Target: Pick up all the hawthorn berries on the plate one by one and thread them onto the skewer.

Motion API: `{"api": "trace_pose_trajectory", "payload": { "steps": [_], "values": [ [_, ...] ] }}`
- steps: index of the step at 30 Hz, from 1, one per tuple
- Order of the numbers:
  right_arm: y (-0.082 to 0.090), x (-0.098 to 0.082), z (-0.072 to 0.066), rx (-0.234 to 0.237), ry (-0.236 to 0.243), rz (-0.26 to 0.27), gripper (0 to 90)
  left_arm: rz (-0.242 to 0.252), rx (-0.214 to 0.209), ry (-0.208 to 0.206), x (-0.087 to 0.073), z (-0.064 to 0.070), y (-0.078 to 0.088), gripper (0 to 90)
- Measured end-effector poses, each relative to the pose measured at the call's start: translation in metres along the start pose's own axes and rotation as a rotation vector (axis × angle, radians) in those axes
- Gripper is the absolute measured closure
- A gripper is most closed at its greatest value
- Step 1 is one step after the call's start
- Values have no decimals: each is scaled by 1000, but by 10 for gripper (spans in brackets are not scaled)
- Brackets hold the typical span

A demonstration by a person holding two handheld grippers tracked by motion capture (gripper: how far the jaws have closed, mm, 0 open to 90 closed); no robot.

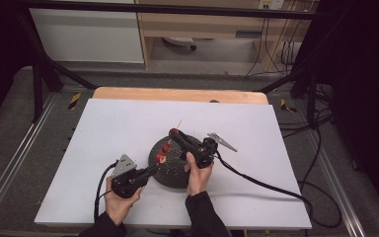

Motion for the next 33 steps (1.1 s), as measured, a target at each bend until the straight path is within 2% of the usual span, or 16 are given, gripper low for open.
{"api": "trace_pose_trajectory", "payload": {
  "steps": [11, 18, 21, 25, 28, 33],
  "values": [
    [-1, -9, 1, -10, 12, -37, 631, -9, -1, 2, -4, -5, -4, 881],
    [0, -10, 1, -15, 33, -68, 629, -15, -12, 4, -8, -4, -4, 881],
    [2, -8, 0, -17, 57, -88, 622, -11, -24, 6, -7, -5, -3, 882],
    [4, -3, 0, -28, 104, -114, 562, -18, -26, 5, -9, -5, -2, 882],
    [9, 3, 3, -35, 120, -127, 505, -23, -27, 1, -10, -4, -2, 882],
    [19, 13, 11, -80, 197, -192, 332, -29, -26, -4, -10, -5, -1, 882]
  ]
}}
Point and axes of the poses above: each handheld gripper's, and its own axes: y roughly backward along the jaws, x roughly out of its top, z roughly to its right, the point moved 2 cm from there along -y, roughly forward along the jaws, and after that the axes turned 7 degrees about -x, right-handed, at the moved point
